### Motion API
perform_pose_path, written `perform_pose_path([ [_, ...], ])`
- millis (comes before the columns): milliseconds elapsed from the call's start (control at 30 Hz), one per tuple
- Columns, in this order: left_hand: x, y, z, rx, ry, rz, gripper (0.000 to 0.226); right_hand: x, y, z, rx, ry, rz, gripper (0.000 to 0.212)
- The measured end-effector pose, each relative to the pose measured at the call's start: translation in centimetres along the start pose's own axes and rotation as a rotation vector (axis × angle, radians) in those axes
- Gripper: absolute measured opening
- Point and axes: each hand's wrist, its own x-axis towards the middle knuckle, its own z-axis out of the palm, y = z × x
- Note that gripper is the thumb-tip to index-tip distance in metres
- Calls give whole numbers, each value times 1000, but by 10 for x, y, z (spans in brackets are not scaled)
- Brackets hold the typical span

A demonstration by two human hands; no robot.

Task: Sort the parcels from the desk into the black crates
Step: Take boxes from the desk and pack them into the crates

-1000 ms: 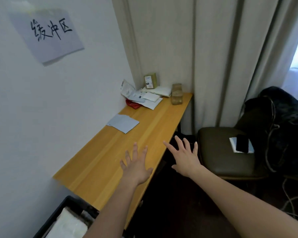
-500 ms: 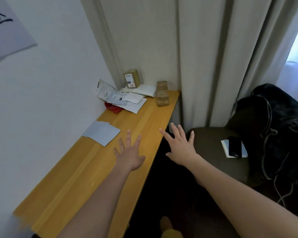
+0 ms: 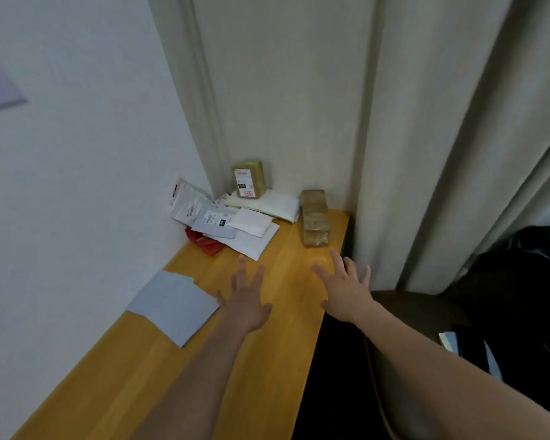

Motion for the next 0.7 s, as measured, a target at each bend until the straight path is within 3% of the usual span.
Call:
perform_pose_path([
  [467,77,-101,-20,-136,37,-292,82,172,-81,8,-107,-267,-203,87],
  [700,160,-118,-44,-144,82,-477,82,310,-107,-10,-143,-224,-392,89],
])
